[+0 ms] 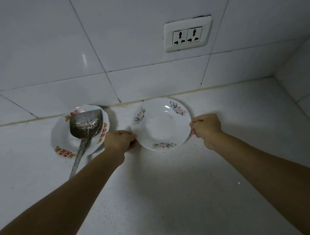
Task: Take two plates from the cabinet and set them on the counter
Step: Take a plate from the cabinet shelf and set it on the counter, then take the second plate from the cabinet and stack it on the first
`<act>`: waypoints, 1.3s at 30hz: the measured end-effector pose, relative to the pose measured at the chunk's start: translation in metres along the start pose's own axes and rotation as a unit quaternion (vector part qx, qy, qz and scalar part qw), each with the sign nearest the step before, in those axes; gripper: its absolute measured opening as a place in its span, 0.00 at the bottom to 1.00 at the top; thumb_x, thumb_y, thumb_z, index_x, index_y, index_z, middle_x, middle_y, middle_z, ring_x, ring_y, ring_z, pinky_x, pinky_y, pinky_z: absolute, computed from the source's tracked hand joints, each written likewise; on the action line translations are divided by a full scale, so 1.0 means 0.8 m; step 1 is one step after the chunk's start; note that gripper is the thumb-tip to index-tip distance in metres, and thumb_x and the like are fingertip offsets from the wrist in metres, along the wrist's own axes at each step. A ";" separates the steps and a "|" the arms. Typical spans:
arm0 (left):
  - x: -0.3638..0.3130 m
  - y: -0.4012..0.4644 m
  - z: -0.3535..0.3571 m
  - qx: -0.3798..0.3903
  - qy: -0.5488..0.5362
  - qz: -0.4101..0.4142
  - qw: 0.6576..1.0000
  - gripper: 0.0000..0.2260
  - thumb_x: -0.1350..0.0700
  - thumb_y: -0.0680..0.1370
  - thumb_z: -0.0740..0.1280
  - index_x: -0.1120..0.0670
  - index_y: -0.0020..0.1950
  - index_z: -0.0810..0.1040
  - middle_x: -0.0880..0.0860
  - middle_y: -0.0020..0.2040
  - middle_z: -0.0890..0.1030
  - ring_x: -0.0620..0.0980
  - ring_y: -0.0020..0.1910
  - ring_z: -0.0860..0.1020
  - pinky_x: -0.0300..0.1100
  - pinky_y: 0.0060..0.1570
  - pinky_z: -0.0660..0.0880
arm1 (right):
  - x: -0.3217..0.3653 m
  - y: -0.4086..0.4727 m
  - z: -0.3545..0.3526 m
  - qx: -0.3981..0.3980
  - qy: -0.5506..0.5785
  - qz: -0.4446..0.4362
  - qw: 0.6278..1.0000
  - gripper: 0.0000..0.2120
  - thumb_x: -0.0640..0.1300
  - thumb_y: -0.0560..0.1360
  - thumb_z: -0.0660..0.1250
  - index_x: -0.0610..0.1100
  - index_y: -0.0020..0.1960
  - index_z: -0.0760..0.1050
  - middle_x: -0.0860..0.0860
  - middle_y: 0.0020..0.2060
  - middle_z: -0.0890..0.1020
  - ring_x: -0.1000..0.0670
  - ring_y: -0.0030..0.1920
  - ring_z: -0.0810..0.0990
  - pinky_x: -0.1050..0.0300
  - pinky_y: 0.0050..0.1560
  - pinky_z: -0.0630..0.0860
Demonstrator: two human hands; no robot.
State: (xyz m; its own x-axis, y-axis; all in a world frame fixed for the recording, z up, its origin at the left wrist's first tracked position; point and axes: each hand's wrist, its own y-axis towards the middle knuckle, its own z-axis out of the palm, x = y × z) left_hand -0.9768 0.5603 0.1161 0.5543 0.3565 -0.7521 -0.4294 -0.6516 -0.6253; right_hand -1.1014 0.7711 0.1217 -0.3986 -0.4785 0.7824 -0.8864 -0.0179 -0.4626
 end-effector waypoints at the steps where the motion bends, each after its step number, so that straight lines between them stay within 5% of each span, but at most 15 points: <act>1: -0.001 0.003 0.000 0.002 0.006 0.004 1.000 0.06 0.69 0.72 0.71 0.61 0.38 0.79 0.61 0.40 0.81 0.57 0.38 0.82 0.40 0.28 0.80 | 0.001 0.002 0.001 0.000 0.000 -0.001 1.000 0.12 0.30 0.70 0.68 0.43 0.31 0.79 0.47 0.26 0.79 0.52 0.24 0.75 0.64 0.23 0.71; 6: -0.006 0.011 0.000 0.009 0.029 0.015 0.999 0.06 0.68 0.70 0.73 0.60 0.37 0.80 0.60 0.39 0.82 0.56 0.36 0.84 0.42 0.32 0.81 | 0.006 0.005 0.004 -0.001 0.002 -0.009 1.000 0.06 0.31 0.72 0.68 0.39 0.43 0.82 0.47 0.28 0.79 0.52 0.25 0.75 0.63 0.24 0.70; 13: -0.007 0.002 -0.007 0.019 0.093 0.076 0.993 0.05 0.64 0.70 0.75 0.59 0.37 0.81 0.59 0.36 0.83 0.54 0.33 0.83 0.38 0.28 0.80 | 0.006 -0.001 -0.005 0.046 -0.009 0.003 0.999 0.04 0.36 0.74 0.66 0.41 0.43 0.80 0.44 0.30 0.80 0.48 0.30 0.78 0.58 0.30 0.75; 17: -0.009 -0.012 -0.013 0.009 0.132 0.126 0.983 0.06 0.63 0.71 0.74 0.63 0.46 0.82 0.58 0.35 0.83 0.52 0.32 0.82 0.39 0.30 0.79 | 0.009 -0.014 -0.018 0.066 -0.011 -0.018 0.998 0.05 0.37 0.74 0.66 0.41 0.45 0.80 0.44 0.35 0.82 0.47 0.34 0.81 0.57 0.32 0.77; 21: -0.016 -0.041 -0.019 0.016 0.199 0.197 0.960 0.12 0.60 0.71 0.73 0.57 0.53 0.81 0.52 0.38 0.84 0.50 0.34 0.81 0.39 0.34 0.78 | 0.016 -0.041 -0.035 0.089 -0.028 -0.060 0.994 0.10 0.38 0.73 0.66 0.42 0.54 0.79 0.47 0.40 0.82 0.48 0.38 0.83 0.60 0.32 0.77; 24: -0.022 -0.071 -0.024 0.022 0.243 0.261 0.934 0.13 0.56 0.71 0.73 0.52 0.55 0.82 0.48 0.41 0.84 0.43 0.33 0.80 0.30 0.27 0.72 | 0.020 -0.067 -0.051 0.123 -0.039 -0.091 0.988 0.16 0.37 0.72 0.65 0.45 0.60 0.77 0.48 0.45 0.82 0.49 0.44 0.82 0.57 0.42 0.80; 27: -0.026 -0.109 -0.031 0.036 0.263 0.306 0.914 0.15 0.53 0.70 0.74 0.51 0.56 0.81 0.48 0.45 0.83 0.42 0.40 0.81 0.32 0.33 0.74 | 0.022 -0.092 -0.068 0.154 -0.056 -0.126 0.978 0.19 0.36 0.72 0.64 0.48 0.62 0.76 0.51 0.48 0.82 0.50 0.50 0.81 0.51 0.55 0.79; 34: -0.009 -0.213 -0.084 0.030 0.308 0.343 0.887 0.21 0.48 0.69 0.74 0.45 0.62 0.77 0.43 0.52 0.80 0.39 0.50 0.77 0.31 0.43 0.73 | 0.022 -0.166 -0.085 0.211 -0.119 -0.238 0.941 0.21 0.37 0.72 0.66 0.52 0.63 0.74 0.53 0.53 0.80 0.58 0.52 0.78 0.67 0.45 0.72; 39: 0.018 -0.288 -0.149 -0.029 0.367 0.397 0.840 0.24 0.44 0.70 0.71 0.47 0.65 0.75 0.46 0.59 0.79 0.45 0.56 0.77 0.41 0.53 0.73 | 0.021 -0.244 -0.073 0.256 -0.225 -0.361 0.868 0.24 0.46 0.73 0.68 0.51 0.68 0.70 0.55 0.62 0.76 0.57 0.61 0.73 0.64 0.59 0.68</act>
State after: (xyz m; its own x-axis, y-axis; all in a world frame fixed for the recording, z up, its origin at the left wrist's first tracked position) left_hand -0.7850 0.6362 0.2742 0.4086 -0.7025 -0.5827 -0.8488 -0.5272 0.0405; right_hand -0.9488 0.8178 0.2495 0.4516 -0.4731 0.7565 -0.5996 -0.7887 -0.1353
